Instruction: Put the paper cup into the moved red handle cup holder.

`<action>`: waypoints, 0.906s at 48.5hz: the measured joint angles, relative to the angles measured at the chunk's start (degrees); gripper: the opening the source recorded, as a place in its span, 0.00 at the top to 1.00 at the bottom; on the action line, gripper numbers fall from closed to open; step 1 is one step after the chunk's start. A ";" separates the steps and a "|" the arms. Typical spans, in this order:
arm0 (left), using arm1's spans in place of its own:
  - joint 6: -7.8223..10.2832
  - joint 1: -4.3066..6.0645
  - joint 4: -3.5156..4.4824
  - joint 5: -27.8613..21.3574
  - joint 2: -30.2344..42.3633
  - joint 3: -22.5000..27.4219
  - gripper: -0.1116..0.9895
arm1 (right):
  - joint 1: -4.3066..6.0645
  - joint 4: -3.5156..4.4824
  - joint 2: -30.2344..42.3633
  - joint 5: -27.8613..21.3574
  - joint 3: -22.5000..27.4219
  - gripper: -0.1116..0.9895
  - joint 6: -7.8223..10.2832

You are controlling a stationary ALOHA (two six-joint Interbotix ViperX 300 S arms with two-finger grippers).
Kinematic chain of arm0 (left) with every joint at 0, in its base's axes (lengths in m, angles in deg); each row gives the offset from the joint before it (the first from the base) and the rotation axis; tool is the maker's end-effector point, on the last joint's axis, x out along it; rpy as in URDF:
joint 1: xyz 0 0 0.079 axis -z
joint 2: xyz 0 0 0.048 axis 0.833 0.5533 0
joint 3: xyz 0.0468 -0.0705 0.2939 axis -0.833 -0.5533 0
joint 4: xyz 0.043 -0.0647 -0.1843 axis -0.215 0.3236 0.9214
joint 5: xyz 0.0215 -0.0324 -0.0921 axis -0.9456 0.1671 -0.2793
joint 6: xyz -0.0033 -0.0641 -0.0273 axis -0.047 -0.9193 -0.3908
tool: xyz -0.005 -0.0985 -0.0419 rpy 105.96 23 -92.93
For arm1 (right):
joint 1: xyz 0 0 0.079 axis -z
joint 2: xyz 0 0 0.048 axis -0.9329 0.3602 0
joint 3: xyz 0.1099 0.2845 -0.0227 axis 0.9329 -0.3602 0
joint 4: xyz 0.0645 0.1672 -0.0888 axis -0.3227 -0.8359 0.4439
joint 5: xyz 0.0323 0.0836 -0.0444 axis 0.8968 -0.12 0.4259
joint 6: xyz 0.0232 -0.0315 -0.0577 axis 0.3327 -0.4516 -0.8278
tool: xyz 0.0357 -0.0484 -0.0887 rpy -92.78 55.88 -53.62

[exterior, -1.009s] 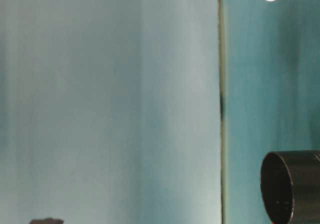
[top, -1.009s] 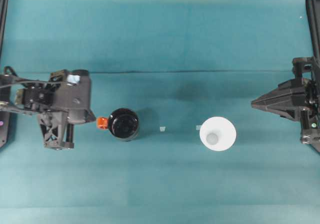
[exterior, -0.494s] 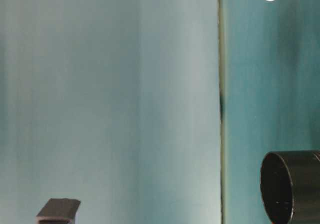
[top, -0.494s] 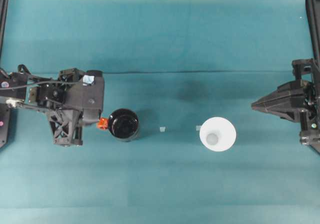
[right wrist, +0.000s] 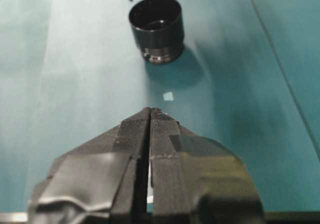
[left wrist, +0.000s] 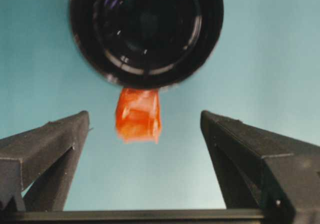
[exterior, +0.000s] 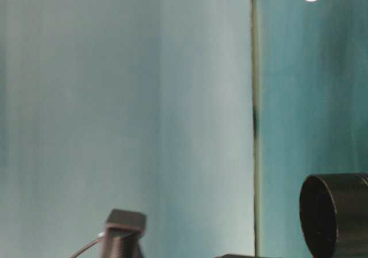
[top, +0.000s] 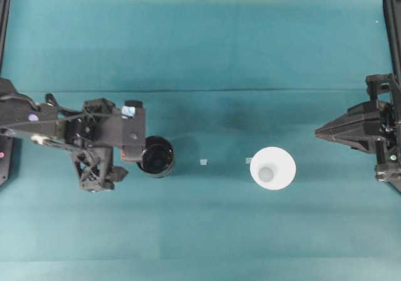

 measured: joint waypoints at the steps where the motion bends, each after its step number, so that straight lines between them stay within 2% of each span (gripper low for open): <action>1: 0.09 0.00 0.00 0.35 0.35 -0.09 0.00 | 0.00 0.09 0.00 0.00 0.00 0.99 0.00; 13: 0.35 -0.70 0.00 2.72 4.92 0.00 0.01 | 0.09 0.00 0.00 0.00 -0.26 0.99 0.00; 23: 0.26 -0.62 0.00 2.72 5.45 -0.09 0.01 | 0.18 0.09 0.00 0.00 -0.35 0.99 0.00; 29: 0.35 -0.62 0.00 2.72 5.45 0.00 0.06 | 0.18 0.09 0.00 0.00 -0.35 0.99 0.00; 34: 0.35 -0.62 0.00 2.81 5.45 0.18 0.18 | 0.18 0.09 0.00 0.00 -0.26 0.99 0.00; 42: 1.05 -0.26 0.00 2.72 4.92 0.26 0.61 | 0.18 0.09 0.00 0.00 -0.35 0.99 0.00; 44: 1.41 0.00 0.00 2.72 4.75 0.26 0.65 | 0.18 0.09 -0.09 0.00 -0.44 0.99 0.00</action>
